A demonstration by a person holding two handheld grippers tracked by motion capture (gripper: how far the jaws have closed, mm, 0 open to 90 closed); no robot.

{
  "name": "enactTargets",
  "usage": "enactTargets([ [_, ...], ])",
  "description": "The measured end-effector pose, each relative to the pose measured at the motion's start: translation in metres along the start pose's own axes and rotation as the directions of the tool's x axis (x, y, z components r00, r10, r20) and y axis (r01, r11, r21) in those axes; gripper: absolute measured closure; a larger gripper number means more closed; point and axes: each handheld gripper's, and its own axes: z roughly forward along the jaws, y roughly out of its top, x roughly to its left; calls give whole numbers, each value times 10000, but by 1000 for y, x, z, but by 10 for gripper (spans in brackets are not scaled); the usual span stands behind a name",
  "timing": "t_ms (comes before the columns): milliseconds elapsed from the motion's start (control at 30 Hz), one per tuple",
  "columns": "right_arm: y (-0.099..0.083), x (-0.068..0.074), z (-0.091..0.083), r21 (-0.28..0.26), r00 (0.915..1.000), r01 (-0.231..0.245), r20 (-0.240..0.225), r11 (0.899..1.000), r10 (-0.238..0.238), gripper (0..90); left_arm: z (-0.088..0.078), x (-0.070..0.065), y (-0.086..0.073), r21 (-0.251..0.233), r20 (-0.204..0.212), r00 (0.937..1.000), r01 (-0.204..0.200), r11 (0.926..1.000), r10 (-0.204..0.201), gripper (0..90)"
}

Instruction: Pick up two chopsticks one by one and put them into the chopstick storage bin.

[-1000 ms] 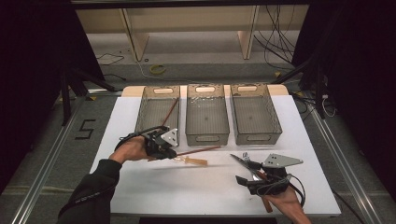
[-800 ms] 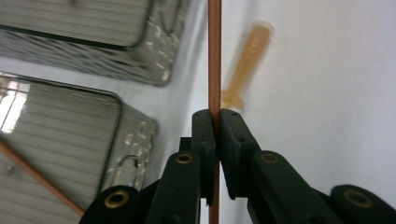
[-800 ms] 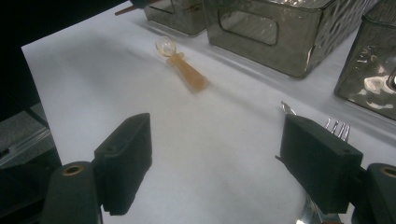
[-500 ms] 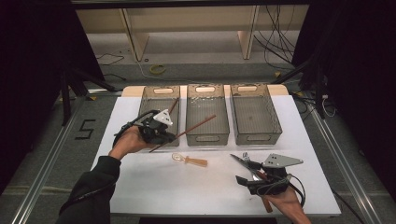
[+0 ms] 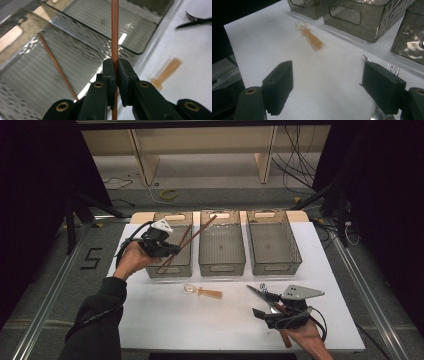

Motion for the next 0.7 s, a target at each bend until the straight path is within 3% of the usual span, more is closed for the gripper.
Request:
enactTargets([
  [300, 0, 0, 0, -14, 10000, -5, -11, 10000, 5, 259, -1, 25, 0, -322, -516, 9948, 861, 9958, -877, 841],
  [500, 0, 0, 0, -34, 10000, -12, -22, 10000, 12, 259, 2, 38, -4, -419, -843, 9876, 1289, 9908, -1321, 841],
  [700, 0, 0, 0, -9, 10000, -9, -24, 10000, 9, 259, 9, 47, -9, -561, -1175, 9759, 1783, 9824, -1839, 841],
])
